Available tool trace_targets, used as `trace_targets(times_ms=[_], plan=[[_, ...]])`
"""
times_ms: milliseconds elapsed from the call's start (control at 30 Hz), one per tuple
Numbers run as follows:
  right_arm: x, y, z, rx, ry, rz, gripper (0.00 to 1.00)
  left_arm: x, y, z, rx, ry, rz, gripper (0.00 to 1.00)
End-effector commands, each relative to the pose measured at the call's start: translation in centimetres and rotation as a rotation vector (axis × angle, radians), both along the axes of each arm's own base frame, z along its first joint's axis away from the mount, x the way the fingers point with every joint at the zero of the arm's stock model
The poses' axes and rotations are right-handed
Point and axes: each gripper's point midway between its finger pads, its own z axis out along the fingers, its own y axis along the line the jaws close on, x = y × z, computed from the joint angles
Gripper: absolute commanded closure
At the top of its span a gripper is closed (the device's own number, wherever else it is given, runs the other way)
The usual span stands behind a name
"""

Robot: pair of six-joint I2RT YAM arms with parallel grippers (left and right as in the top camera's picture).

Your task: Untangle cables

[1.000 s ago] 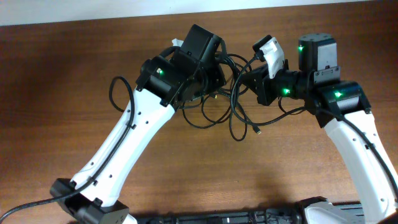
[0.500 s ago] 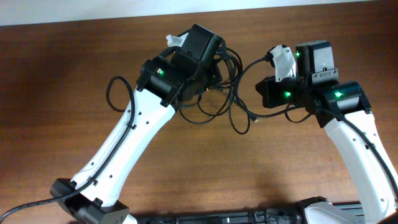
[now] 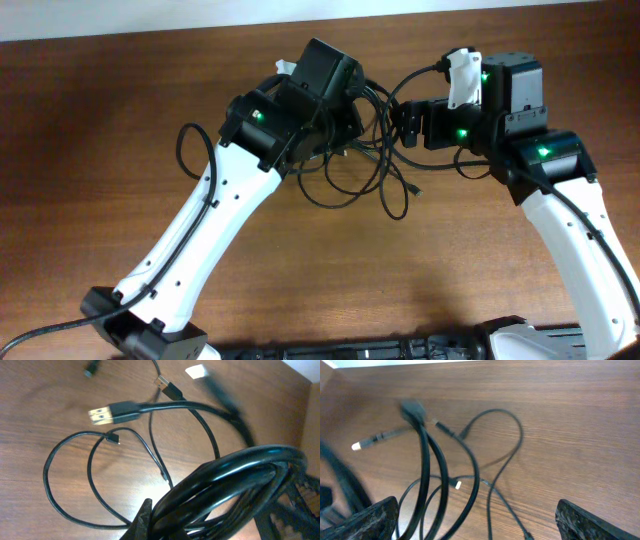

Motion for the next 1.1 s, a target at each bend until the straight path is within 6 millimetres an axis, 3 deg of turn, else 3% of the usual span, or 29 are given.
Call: trace_targets(times_ms=[0,100,200,300,467,533,633,700,800,900,967,1067], plan=[[0.9,-1.8,-1.1,-0.066,0.021,-0.091,0.01,-1.2,-1.1,1.4,-0.059,0.001,-0.091,1.00],[0.3,-1.7,-3.4,-0.076,0.118,-0.080,0.01,-1.2,-0.5,1.9,-0.041,-0.026,-0.099,1.00],[-2.1,-0.7,-4.9,-0.042,0.235,-0.022,0.01,-0.3,1.1,3.1,0.007,-0.103,-0.035,1.00],[-3.4,0.9,-4.9,0.013,0.269,0.078,0.01,0.5,1.4,5.8,-0.026,-0.206,-0.004,1.00],[-3.7,1.3,-4.9,0.030,0.280,0.093,0.01,1.6,5.8,10.4,0.003,-0.383,0.153,1.00],[-3.6,1.6,-4.6,0.050,0.270,0.109,0.01,2.0,8.1,11.1,0.055,-0.417,0.229,1.00],[-3.4,1.8,-3.9,0.060,0.238,0.118,0.01,2.4,10.0,10.9,0.093,-0.417,0.281,1.00],[-3.4,1.9,-2.8,0.053,0.186,0.135,0.01,2.6,10.3,10.9,0.095,-0.416,0.290,0.91],[-3.7,1.7,0.5,0.056,0.059,0.137,0.01,2.6,10.3,10.9,0.095,-0.416,0.290,0.79],[-4.1,1.5,2.8,0.038,-0.038,0.155,0.01,2.5,10.4,10.8,0.103,-0.412,0.291,0.57],[-4.4,1.4,3.3,0.029,-0.064,0.165,0.01,2.5,11.3,10.6,0.143,-0.416,0.320,0.43],[-4.4,1.4,3.1,0.029,-0.056,0.165,0.01,2.1,13.1,10.1,0.232,-0.406,0.365,0.35]])
